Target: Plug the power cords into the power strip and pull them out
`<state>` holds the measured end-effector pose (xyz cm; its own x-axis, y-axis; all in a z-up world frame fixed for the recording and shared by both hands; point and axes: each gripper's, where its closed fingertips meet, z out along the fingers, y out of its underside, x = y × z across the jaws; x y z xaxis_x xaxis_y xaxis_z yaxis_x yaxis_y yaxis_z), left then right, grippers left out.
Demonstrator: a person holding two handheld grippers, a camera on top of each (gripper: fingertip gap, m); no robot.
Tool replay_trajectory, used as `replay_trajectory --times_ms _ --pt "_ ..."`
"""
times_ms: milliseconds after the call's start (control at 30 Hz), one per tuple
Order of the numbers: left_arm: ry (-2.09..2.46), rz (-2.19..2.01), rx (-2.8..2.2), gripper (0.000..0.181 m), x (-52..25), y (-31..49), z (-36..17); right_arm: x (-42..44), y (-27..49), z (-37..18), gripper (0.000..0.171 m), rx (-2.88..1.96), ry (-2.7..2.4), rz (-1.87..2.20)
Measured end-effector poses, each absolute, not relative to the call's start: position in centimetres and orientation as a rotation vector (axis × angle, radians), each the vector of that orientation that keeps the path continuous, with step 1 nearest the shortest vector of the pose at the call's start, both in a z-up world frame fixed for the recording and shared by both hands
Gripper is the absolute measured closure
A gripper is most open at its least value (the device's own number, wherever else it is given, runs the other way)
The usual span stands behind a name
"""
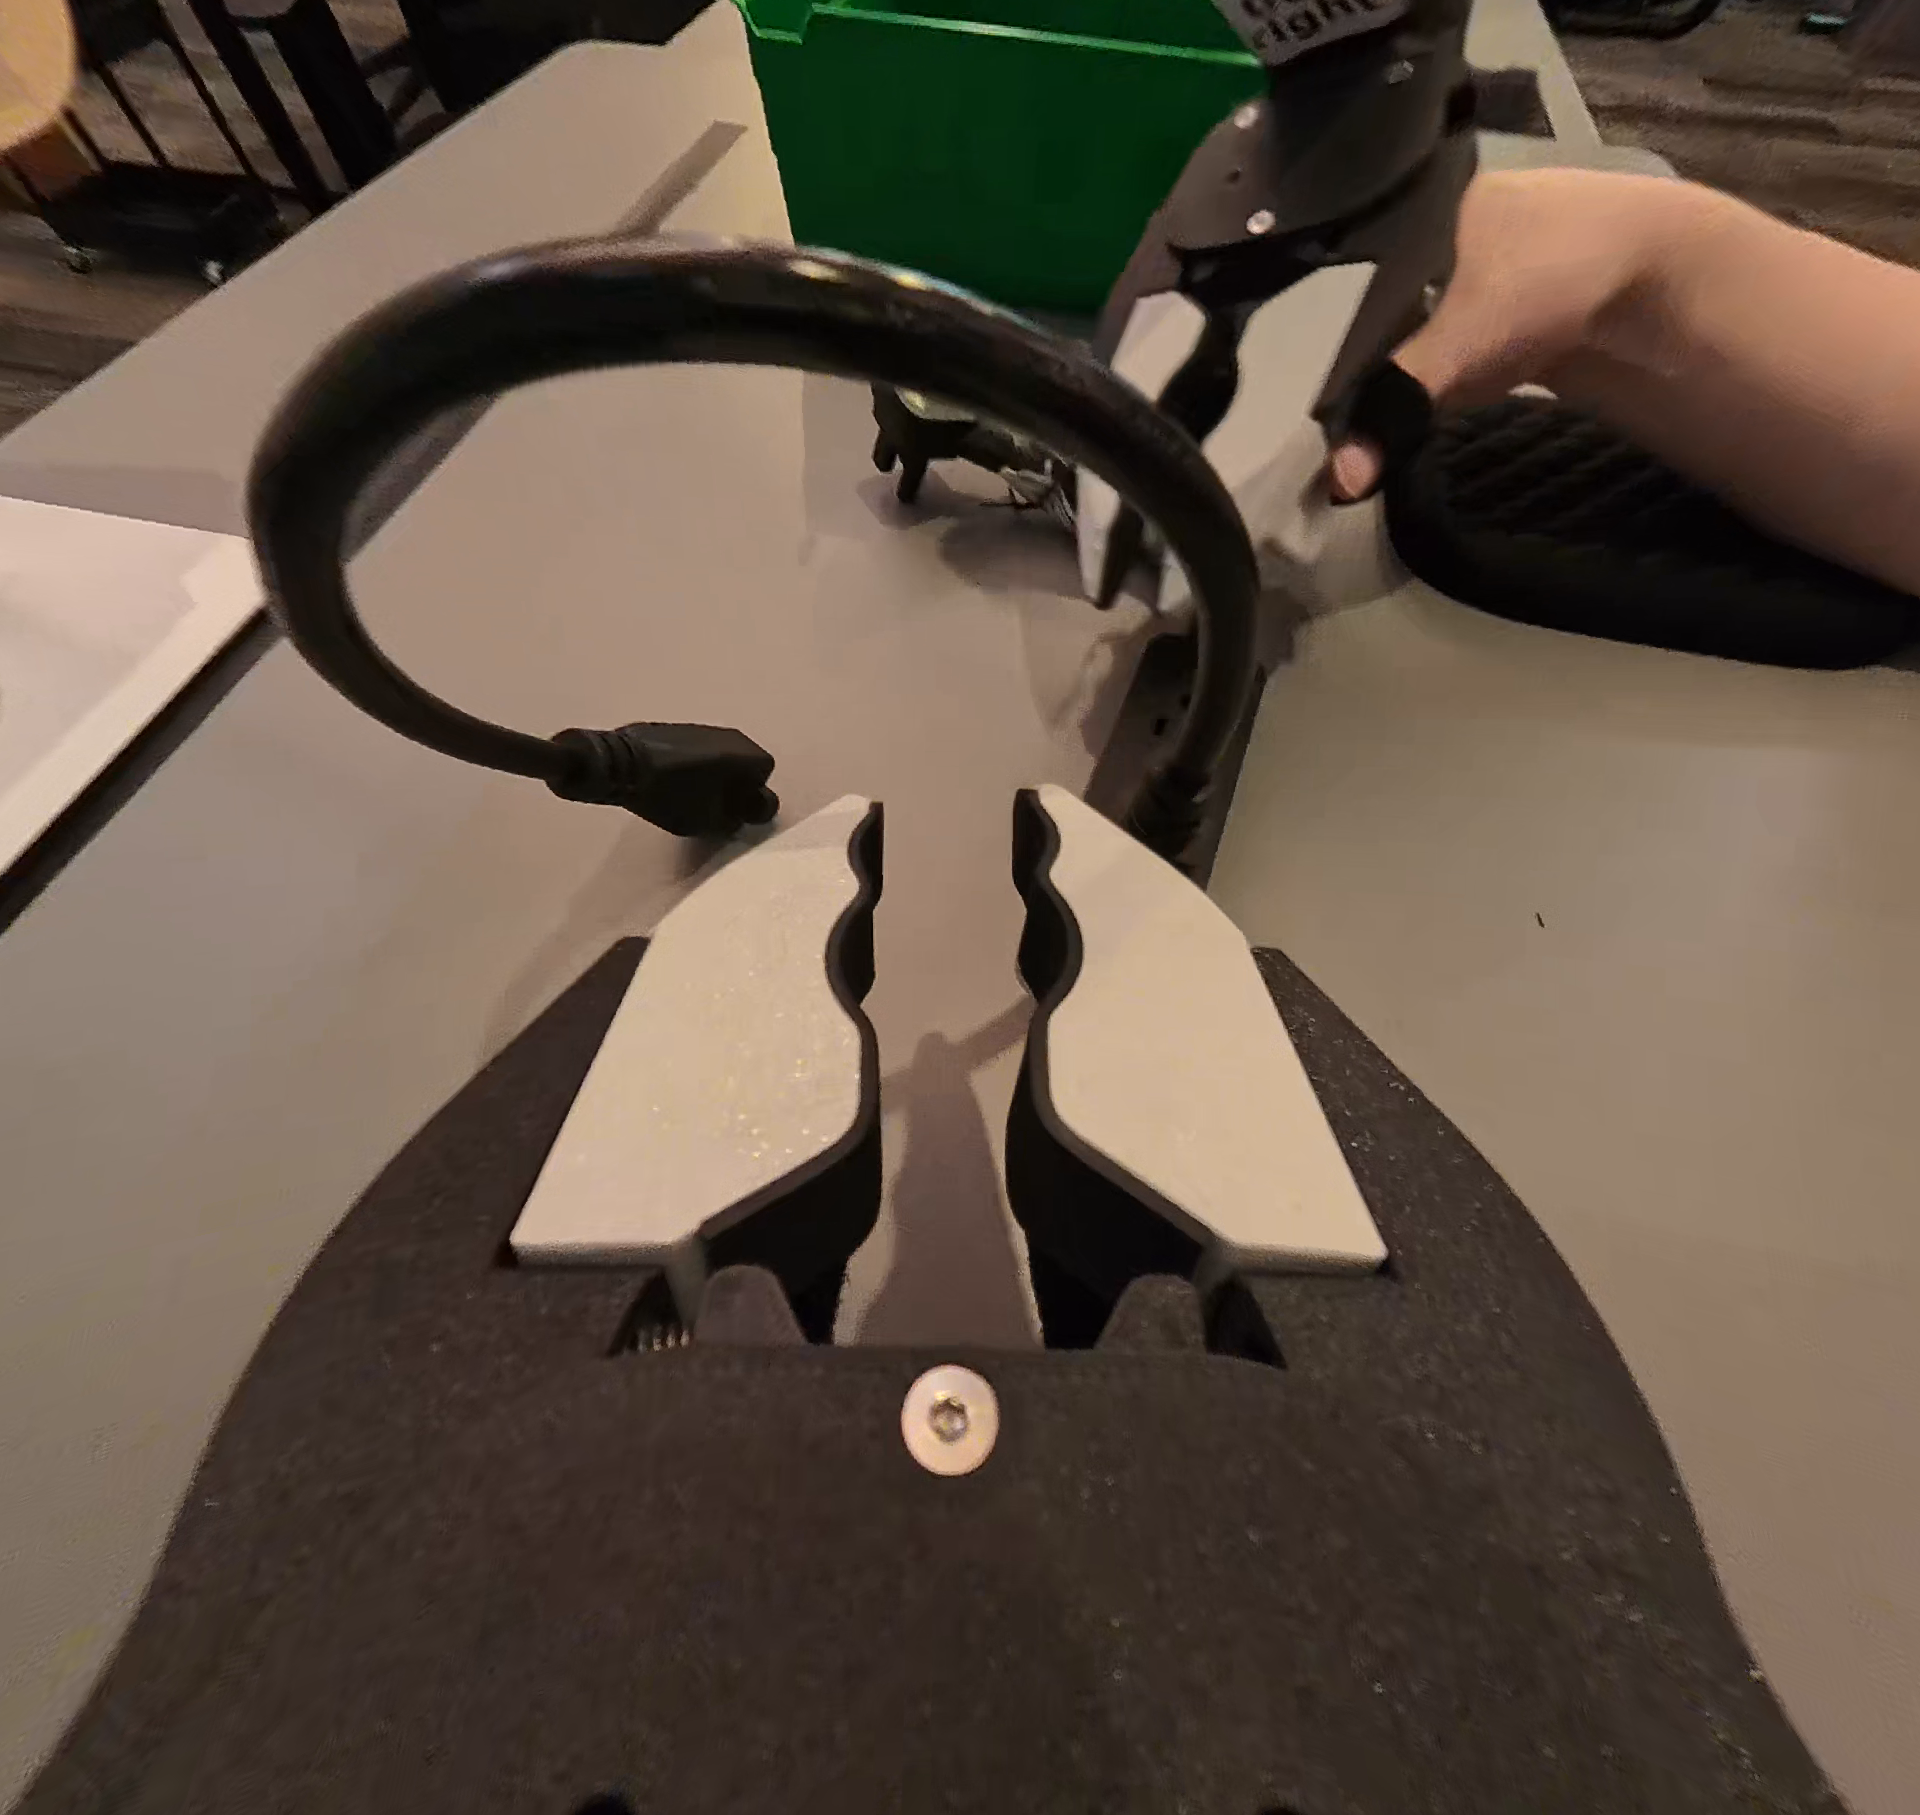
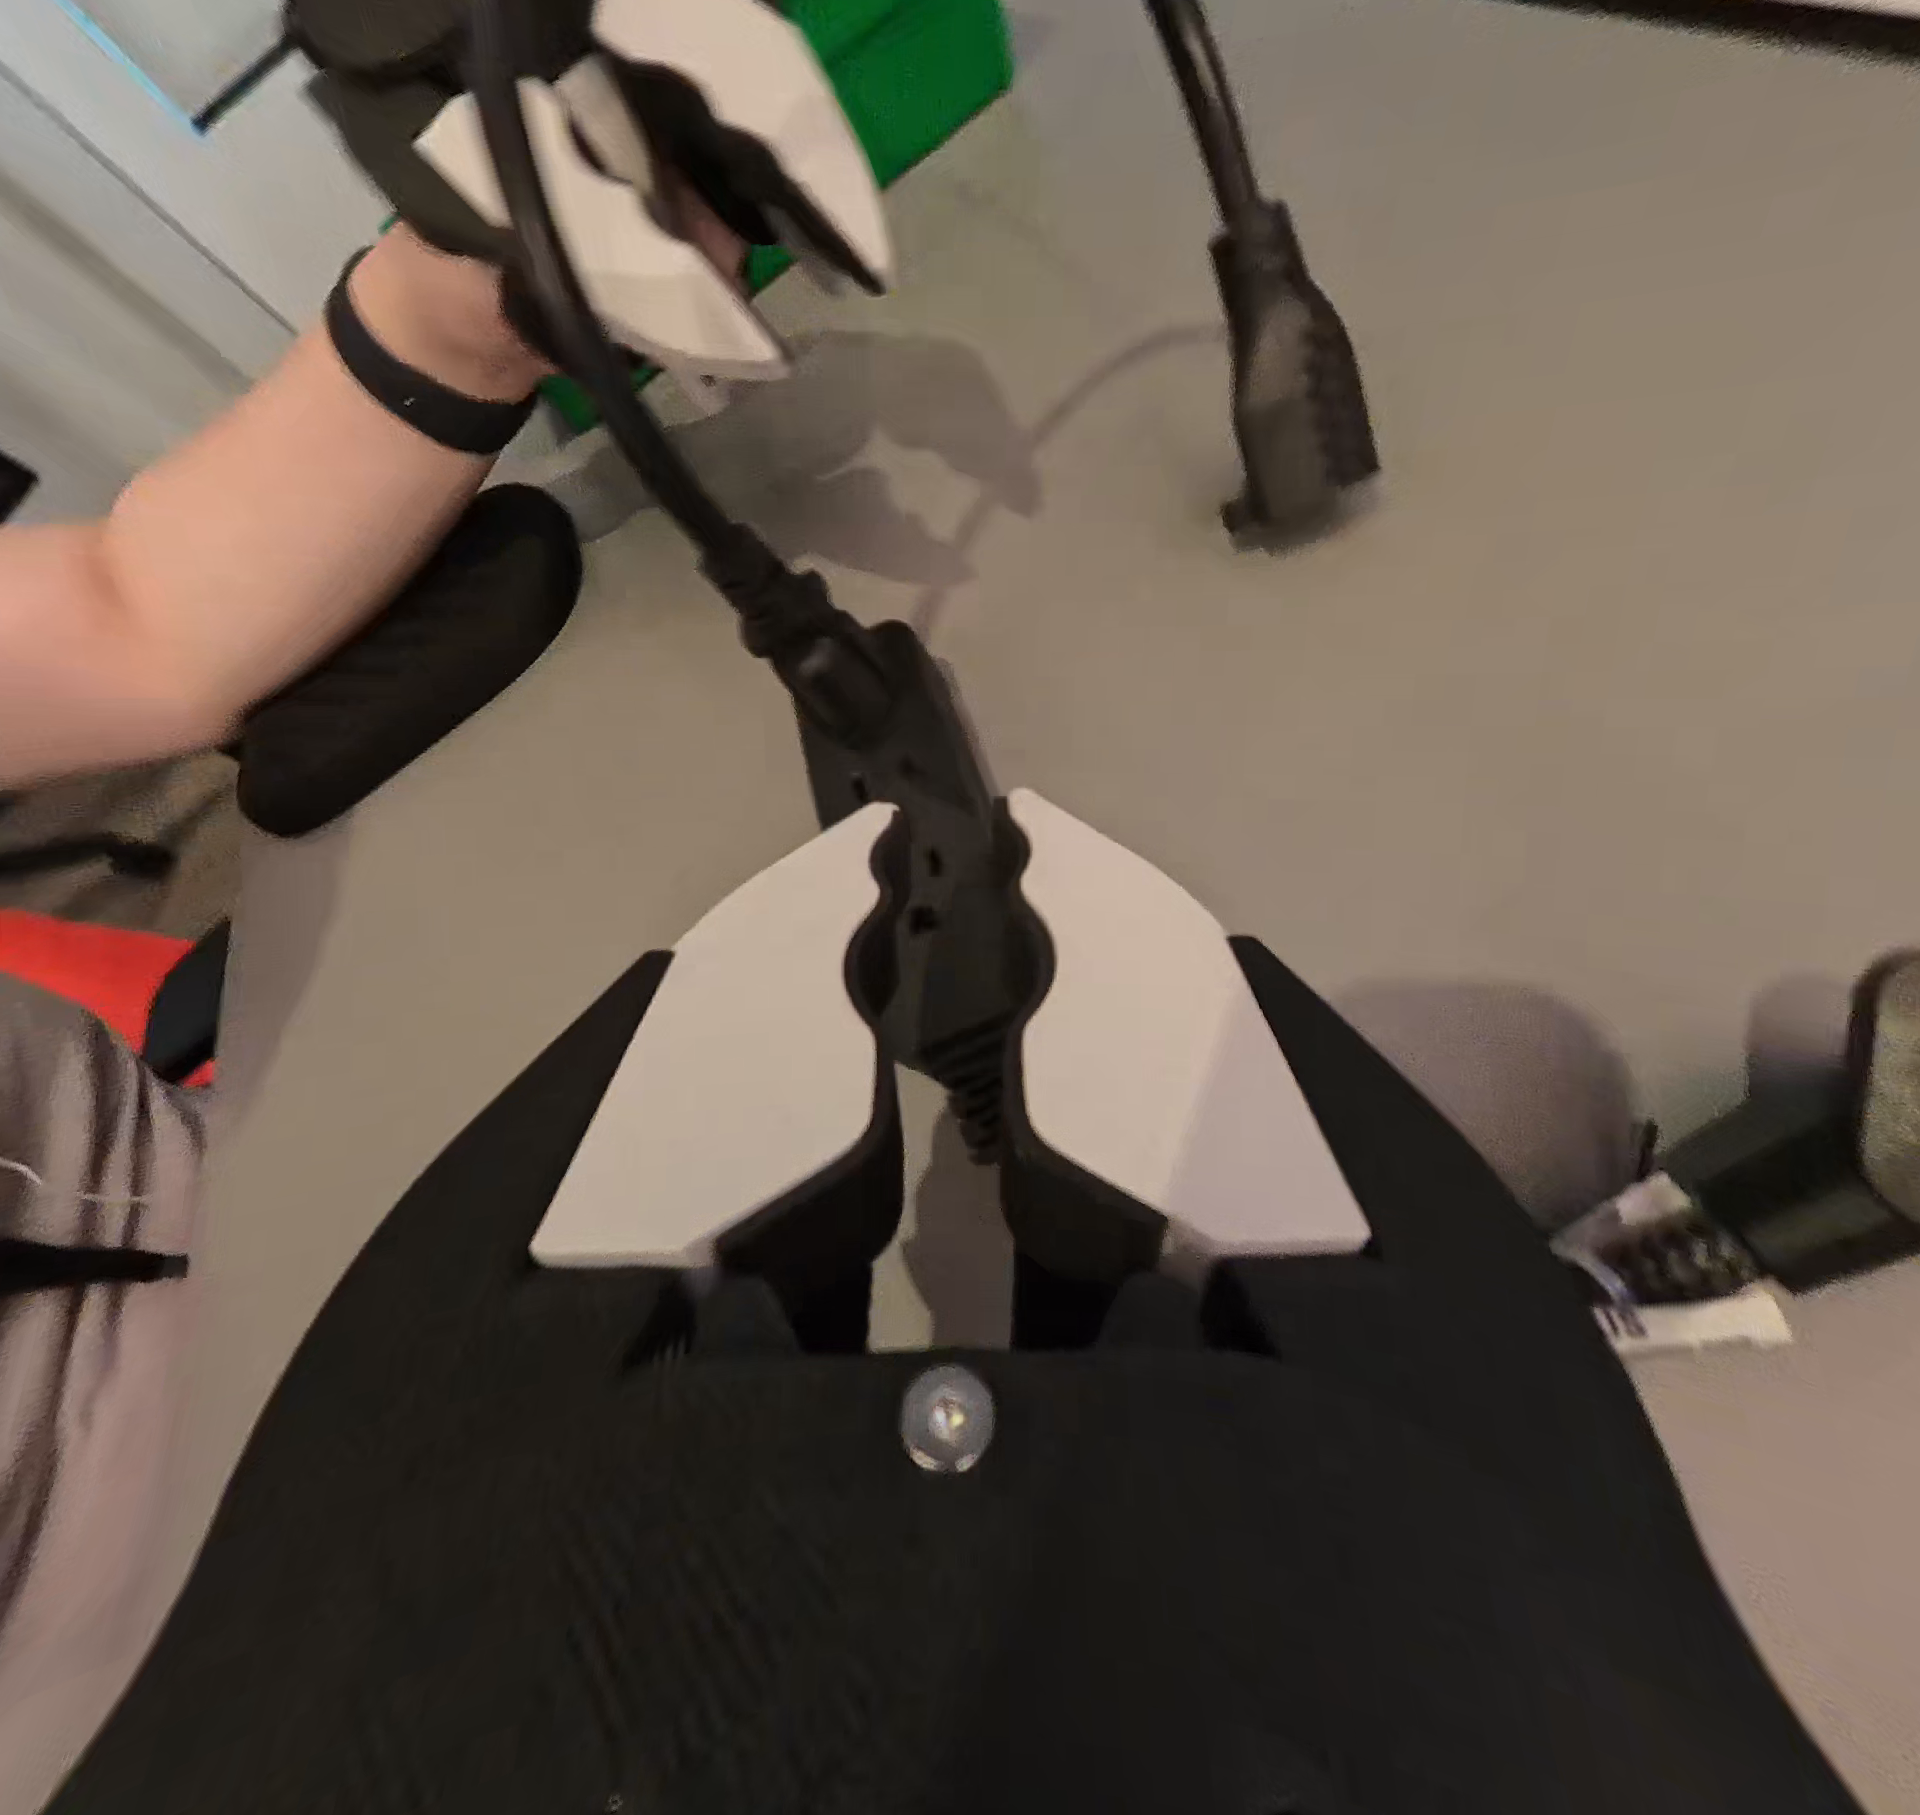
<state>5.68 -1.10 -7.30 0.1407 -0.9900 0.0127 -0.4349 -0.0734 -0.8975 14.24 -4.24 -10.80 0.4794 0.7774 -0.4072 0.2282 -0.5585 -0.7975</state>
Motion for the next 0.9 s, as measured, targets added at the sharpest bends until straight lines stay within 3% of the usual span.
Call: replay_trajectory --times_ms 167,367,467,500,567,667,767,900 --pt "1.487 -0.85 -1.673 0.158 5.8 -1.6 -8.8 17.1 -1.2 -11.1 0.139 -2.055 -0.634 0.871" --pt "1.525 -0.867 -1.671 0.158 5.8 -2.1 -9.2 14.9 -4.1 -2.4 0.17 -1.506 -0.665 1.282" --pt "1.558 -0.895 -1.694 0.155 5.5 -2.4 -9.8 12.4 -6.9 -3.4 0.17 -1.501 -0.923 1.307" --pt "1.573 -0.91 -1.703 0.153 5.4 -2.6 -10.0 11.5 -7.2 -4.8 0.169 -1.553 -0.997 1.277" --pt "1.603 -0.931 -1.718 0.15 5.2 -2.9 -10.5 9.8 -7.9 -6.7 0.15 -1.603 -1.103 1.268" --pt "1.661 -0.932 -1.713 0.144 5.0 -3.5 -11.1 8.6 -7.4 -8.6 0.146 -1.656 -1.199 1.099" --pt "1.73 -0.916 -1.694 0.14 5.1 -4.3 -11.8 8.3 -5.6 -9.2 0.124 -1.674 -1.174 0.895" --pt "1.824 -0.833 -1.669 0.14 5.5 -5.0 -13.1 7.2 -5.1 -9.4 0.128 -1.665 -1.159 0.903"
